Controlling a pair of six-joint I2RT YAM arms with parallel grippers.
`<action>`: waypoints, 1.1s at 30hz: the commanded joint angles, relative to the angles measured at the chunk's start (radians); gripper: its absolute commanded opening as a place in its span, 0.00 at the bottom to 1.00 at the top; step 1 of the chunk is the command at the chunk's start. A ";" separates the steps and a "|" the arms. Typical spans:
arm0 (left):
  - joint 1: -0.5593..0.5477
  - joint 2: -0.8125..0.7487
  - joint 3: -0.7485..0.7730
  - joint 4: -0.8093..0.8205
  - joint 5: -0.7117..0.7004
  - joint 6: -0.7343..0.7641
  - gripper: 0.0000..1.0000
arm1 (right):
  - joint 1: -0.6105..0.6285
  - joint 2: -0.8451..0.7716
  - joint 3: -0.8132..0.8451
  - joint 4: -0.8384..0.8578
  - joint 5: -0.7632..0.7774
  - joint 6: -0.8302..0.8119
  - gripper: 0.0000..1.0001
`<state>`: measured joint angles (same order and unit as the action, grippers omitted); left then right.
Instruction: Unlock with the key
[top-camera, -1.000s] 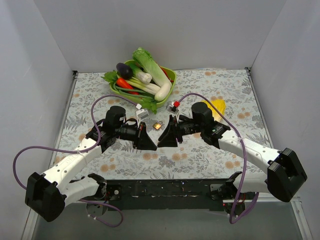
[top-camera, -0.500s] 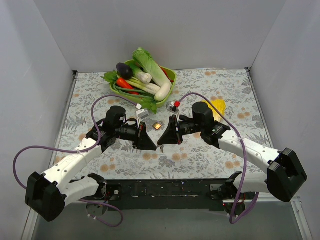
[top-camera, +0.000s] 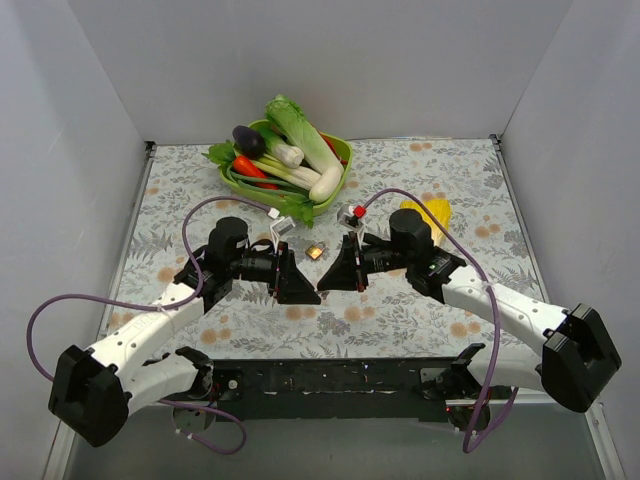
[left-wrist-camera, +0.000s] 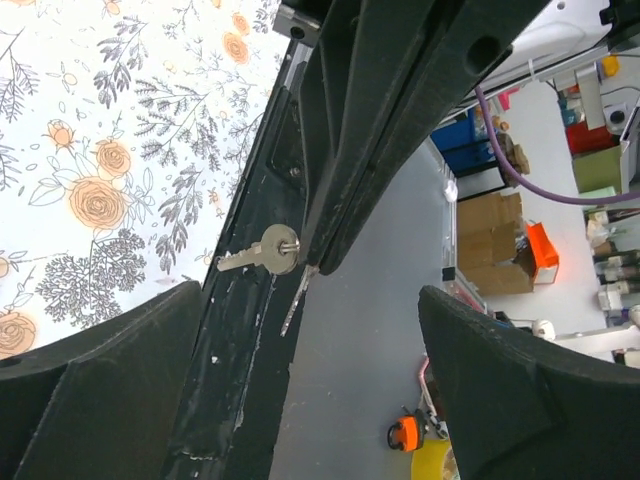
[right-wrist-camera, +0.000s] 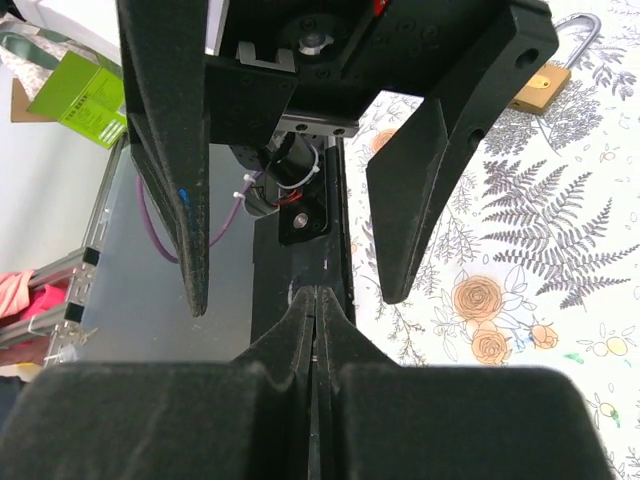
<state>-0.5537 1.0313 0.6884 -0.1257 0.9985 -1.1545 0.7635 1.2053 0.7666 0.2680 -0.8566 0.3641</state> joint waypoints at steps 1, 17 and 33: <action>0.000 -0.017 -0.056 0.113 0.015 -0.164 0.88 | 0.003 -0.046 -0.016 0.086 0.022 -0.016 0.01; 0.028 -0.077 -0.360 0.707 0.016 -1.089 0.79 | 0.005 -0.131 -0.041 0.103 0.022 -0.181 0.01; 0.026 -0.261 -0.431 0.679 -0.336 -1.643 0.88 | 0.062 -0.237 -0.099 0.135 0.105 -0.355 0.01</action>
<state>-0.5308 0.7784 0.2344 0.5854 0.7467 -1.9980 0.7937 0.9714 0.6659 0.3531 -0.7860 0.0753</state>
